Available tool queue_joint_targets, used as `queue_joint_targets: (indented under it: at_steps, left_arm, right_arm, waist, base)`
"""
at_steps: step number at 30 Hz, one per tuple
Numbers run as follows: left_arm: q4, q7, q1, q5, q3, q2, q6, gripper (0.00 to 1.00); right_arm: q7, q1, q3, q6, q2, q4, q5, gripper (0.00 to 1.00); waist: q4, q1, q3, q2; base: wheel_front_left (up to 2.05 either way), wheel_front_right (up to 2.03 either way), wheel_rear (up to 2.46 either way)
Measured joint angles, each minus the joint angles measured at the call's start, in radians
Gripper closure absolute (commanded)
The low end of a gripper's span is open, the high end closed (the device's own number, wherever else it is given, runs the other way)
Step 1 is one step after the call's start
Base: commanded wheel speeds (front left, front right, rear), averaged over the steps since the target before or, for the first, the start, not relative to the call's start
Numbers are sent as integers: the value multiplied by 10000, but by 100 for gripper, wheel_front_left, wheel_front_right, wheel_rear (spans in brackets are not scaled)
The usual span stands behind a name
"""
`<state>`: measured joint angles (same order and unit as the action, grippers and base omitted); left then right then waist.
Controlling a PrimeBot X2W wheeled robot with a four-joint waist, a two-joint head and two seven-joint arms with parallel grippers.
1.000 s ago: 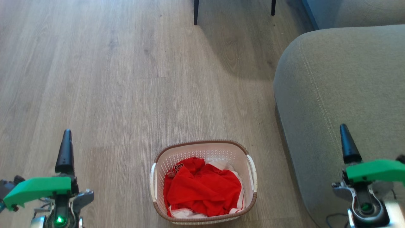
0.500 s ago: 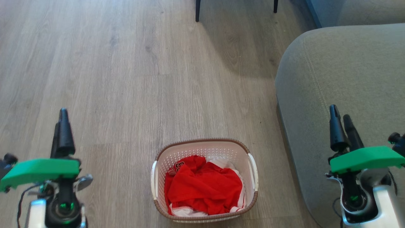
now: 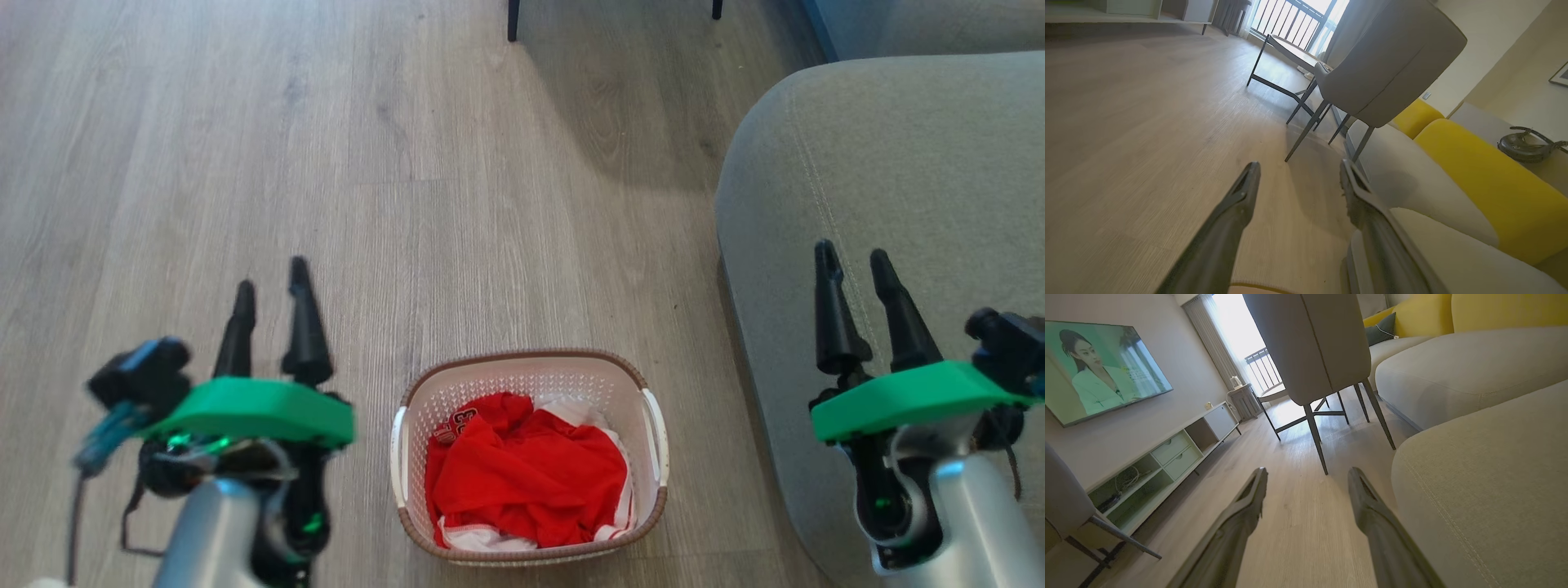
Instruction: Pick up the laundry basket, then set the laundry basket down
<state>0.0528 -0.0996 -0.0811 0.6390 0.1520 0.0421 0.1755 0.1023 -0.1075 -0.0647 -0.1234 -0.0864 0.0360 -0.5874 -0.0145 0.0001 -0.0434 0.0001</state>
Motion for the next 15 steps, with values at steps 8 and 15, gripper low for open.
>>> queue_joint_targets:
  at_steps: [8, 15]
  left_arm:
    - [-295, -297, -584, -1636, 2428, 984, 1868, 0]
    - [-738, -481, -990, -2079, 3912, 1440, 2918, 0]
  right_arm:
    - [244, -121, -537, -2, -274, 27, 1618, 0]
    - [449, -108, -410, -2, -151, -309, 2543, 0]
  waist:
    - [32, 0, -31, 0]
    - [24, 0, 10, 0]
  base:
    - [0, 0, 0]
    - [0, 0, 0]
